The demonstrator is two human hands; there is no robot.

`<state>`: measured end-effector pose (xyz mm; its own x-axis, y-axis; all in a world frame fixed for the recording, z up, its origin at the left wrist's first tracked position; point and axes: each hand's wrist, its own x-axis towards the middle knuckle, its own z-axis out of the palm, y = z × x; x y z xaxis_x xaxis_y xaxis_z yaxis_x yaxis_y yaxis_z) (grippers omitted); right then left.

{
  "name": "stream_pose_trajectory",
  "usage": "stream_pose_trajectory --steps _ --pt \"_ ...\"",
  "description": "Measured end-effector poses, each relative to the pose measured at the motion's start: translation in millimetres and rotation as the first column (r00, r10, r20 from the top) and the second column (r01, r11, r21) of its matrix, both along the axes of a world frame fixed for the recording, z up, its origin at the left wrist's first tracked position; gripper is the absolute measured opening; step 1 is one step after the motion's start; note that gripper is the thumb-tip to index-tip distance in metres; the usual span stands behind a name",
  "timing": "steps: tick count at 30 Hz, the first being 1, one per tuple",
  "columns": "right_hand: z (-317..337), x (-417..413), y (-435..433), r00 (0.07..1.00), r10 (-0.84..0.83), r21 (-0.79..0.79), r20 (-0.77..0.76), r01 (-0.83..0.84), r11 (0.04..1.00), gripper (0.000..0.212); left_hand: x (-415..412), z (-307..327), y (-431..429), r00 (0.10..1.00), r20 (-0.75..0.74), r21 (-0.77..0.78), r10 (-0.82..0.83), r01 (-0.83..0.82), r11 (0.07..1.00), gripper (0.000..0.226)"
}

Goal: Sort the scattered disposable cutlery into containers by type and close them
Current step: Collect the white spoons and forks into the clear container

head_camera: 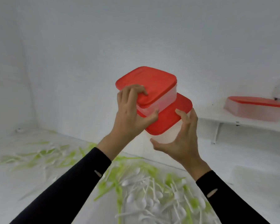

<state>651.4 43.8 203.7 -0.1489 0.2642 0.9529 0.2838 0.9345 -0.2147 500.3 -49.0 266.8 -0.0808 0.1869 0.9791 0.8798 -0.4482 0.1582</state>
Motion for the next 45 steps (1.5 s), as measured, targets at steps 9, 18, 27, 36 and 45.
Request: stream_pose_trajectory --steps 9,18,27,36,45 --pt "-89.0 -19.8 -56.5 0.973 0.203 -0.038 0.105 -0.201 0.979 0.102 -7.3 -105.1 -93.4 0.968 0.150 -0.197 0.202 -0.171 0.965 0.047" --pt "-217.5 8.4 -91.1 0.890 0.219 -0.408 0.400 -0.042 0.912 0.109 -42.6 -259.5 -166.7 0.819 0.369 -0.501 0.439 -0.222 0.836 0.040" --pt "-223.9 25.5 -100.8 0.911 0.183 -0.438 0.370 -0.003 0.899 0.112 -43.1 -343.1 -187.5 0.788 0.157 -0.770 0.596 -0.280 0.573 0.042" --pt "-197.7 39.7 -108.6 0.914 0.202 -0.465 0.353 -0.016 0.885 0.113 -1.9 -291.9 -158.8 0.917 0.190 -0.811 0.351 -0.055 0.582 0.082" --pt "-167.0 67.6 -106.7 0.911 0.125 -0.342 0.393 0.019 0.940 0.118 54.5 -233.1 -124.1 0.997 0.067 -0.723 -0.031 0.070 0.688 0.059"
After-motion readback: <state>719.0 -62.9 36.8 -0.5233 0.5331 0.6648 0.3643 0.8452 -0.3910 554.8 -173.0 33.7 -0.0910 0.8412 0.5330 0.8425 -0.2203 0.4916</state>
